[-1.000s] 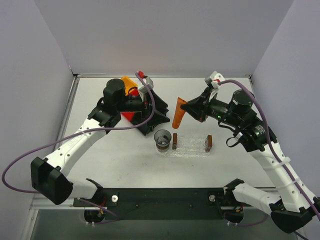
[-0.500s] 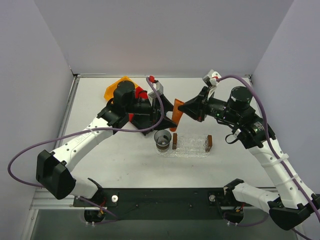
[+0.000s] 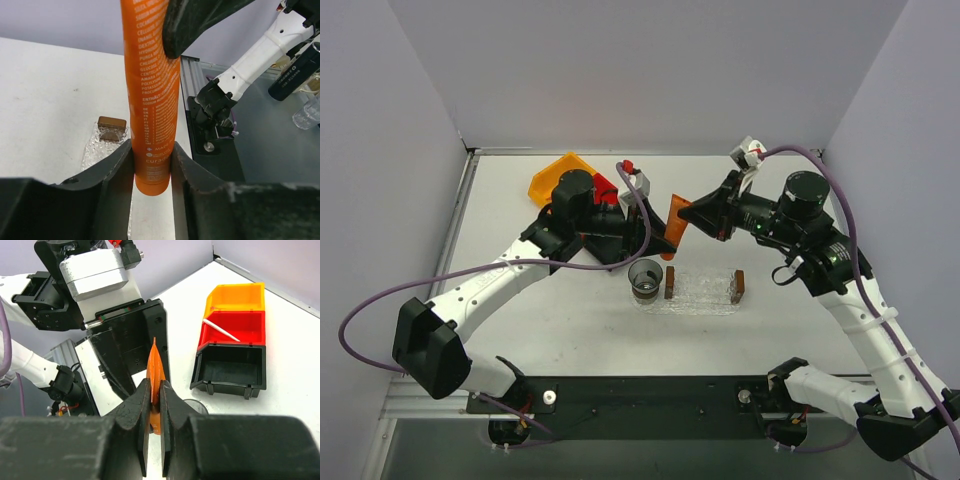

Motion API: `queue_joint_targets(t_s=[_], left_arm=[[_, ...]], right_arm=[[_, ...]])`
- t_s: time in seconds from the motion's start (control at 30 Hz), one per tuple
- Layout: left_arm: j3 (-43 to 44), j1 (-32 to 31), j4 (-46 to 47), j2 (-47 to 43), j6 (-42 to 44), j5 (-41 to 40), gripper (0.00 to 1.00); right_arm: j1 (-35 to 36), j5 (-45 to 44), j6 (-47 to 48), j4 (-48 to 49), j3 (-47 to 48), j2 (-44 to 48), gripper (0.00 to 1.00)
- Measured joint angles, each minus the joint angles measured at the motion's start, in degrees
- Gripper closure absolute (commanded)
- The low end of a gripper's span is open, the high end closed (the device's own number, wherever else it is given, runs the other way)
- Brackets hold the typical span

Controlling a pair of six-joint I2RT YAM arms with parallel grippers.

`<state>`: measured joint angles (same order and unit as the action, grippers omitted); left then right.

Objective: Prepare toiletry sets of a toothbrush and toothpaste on the tray

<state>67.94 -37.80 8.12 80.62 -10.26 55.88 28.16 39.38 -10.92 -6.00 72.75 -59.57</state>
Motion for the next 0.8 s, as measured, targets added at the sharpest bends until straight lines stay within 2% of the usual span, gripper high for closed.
queue_joint_targets(t_s=[0.1, 0.13, 0.17, 0.33, 0.43, 0.47, 0.57, 0.67, 0.8], left_arm=[[0.0, -0.1, 1.0, 0.1, -0.6, 0.0, 0.87], [0.0, -0.1, 1.2, 0.1, -0.9, 0.0, 0.97], [0.0, -0.1, 1.5, 0.1, -1.1, 0.0, 1.00], [0.0, -0.1, 1.1, 0.1, -0.5, -0.3, 1.00], [0.1, -0.1, -0.9, 0.0, 1.8, -1.0, 1.00], [0.3, -0.1, -2.4, 0.0, 3.1, -1.4, 1.00], [1.1, -0.3, -7.1, -0.3, 7.3, -2.4, 1.00], [1.4, -0.3, -12.2, -0.8, 11.5, -3.6, 1.00], [1.4, -0.3, -16.5, -1.5, 15.3, -4.8, 1.00]], right_arm=[[-0.1, 0.1, -0.5, 0.6, 0.0, 0.0, 1.00], [-0.1, 0.1, -0.7, 0.8, 0.0, 0.0, 1.00], [-0.1, 0.1, -0.7, 1.0, -0.1, 0.0, 1.00], [-0.3, 0.1, -0.8, 1.8, -0.7, 0.0, 0.99], [-0.4, -0.1, 0.1, 1.2, -1.0, 0.0, 0.82], [-0.4, -0.3, 0.7, 0.6, -1.1, 0.0, 0.70], [-0.4, -1.1, 2.9, -1.5, -1.1, 0.3, 0.53], [-0.4, -2.6, 5.6, -3.7, -1.1, 1.6, 0.44], [-0.4, -3.7, 9.0, -7.5, 0.8, 2.8, 0.41]])
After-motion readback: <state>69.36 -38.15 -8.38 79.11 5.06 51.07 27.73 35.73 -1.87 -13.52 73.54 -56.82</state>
